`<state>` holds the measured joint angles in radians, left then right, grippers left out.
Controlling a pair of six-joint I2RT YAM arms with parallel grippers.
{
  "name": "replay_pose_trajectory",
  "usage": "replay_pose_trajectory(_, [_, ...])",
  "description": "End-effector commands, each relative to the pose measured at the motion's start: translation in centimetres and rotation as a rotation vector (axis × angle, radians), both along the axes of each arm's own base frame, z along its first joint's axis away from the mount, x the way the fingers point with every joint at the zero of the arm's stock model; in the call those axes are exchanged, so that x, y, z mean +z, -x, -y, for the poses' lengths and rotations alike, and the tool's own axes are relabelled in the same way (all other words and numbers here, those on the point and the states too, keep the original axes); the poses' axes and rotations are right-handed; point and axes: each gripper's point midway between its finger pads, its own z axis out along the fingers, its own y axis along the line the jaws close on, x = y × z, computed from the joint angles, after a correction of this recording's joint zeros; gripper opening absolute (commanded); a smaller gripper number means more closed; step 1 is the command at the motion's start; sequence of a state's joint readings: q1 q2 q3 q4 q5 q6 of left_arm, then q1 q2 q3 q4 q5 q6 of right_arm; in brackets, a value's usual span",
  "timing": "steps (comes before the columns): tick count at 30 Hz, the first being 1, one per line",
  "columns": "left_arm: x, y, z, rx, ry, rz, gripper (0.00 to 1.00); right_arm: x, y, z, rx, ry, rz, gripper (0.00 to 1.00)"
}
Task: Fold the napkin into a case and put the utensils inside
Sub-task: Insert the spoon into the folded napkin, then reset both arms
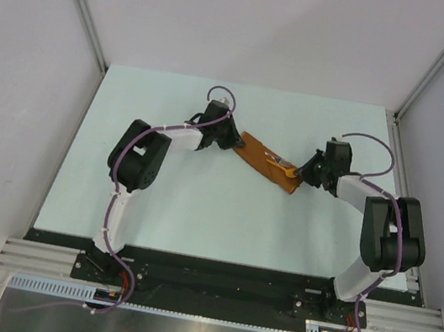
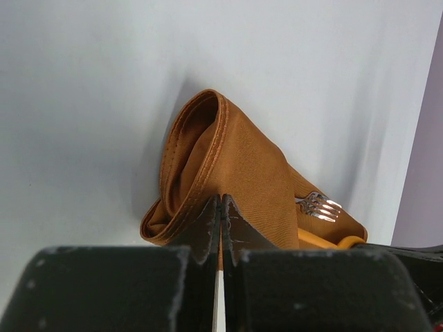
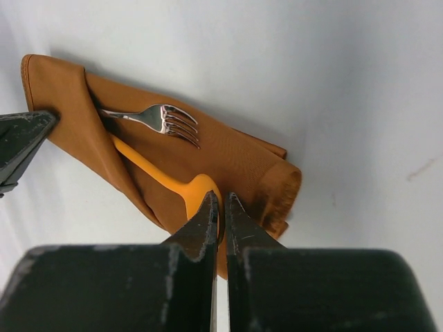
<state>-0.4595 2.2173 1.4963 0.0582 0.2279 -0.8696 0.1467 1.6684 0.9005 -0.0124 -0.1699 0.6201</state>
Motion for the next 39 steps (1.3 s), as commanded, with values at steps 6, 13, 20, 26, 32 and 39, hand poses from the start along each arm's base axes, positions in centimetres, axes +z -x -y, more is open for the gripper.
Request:
replay_pose_trajectory(6, [1.1,-0.8,0.0,0.023,0.024,0.034,0.00,0.8,-2.8,-3.1,-0.009,-0.112,0.064,0.00])
replay_pose_trajectory(13, [1.4,-0.8,0.0,0.022,0.028,0.040,0.00,0.3,-3.3,-5.1,0.002,-0.101,0.052,0.00])
replay_pose_trajectory(20, [2.3,-0.6,-0.4,0.023,0.015,0.057,0.00,0.1,-2.7,-5.7,0.002,-0.099,0.032,0.25])
replay_pose_trajectory(26, [5.7,0.4,-1.3,0.019,-0.026,0.116,0.36,1.7,-1.7,-5.0,0.042,-0.026,0.049,0.64])
replay_pose_trajectory(32, [13.6,5.4,-1.6,-0.042,-0.146,0.261,0.56,5.9,1.8,0.2,0.108,0.320,0.047,0.95])
replay_pose_trajectory(39, [18.2,20.4,0.1,-0.280,-0.233,0.479,0.61,12.8,8.7,-4.4,0.310,0.436,0.147,1.00])
